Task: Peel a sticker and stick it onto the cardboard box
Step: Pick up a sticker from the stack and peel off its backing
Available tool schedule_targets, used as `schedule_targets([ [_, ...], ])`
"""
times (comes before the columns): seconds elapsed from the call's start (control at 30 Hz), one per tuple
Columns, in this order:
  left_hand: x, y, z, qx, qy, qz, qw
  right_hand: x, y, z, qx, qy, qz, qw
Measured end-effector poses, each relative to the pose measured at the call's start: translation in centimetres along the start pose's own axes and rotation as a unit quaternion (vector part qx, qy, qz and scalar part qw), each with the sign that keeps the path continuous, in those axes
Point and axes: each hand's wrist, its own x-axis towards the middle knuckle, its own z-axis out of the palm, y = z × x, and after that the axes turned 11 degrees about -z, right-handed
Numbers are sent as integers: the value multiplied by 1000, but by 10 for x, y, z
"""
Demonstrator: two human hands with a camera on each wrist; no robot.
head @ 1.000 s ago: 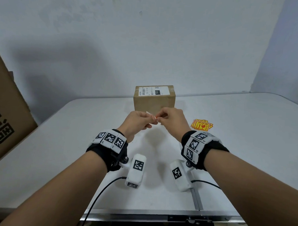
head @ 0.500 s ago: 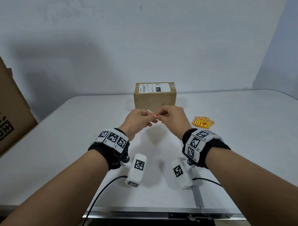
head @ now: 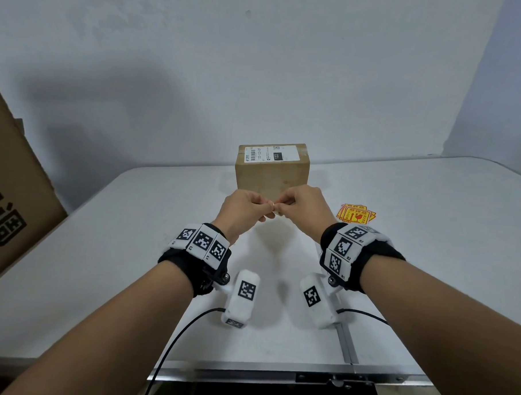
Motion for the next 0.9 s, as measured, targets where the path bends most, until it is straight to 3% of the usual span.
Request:
schedule_targets([
  [0.5,-3,2,6,19,-9,6,1000,-4,4,-1,-5,16,-4,1000],
  [0.77,-2,-2,0,-3,-59,1,998,-5,7,-3,171,10,85,982],
  [0.9,-2,0,0,-23,-82,-23,996,-3,9,-3,183,15,102,978],
])
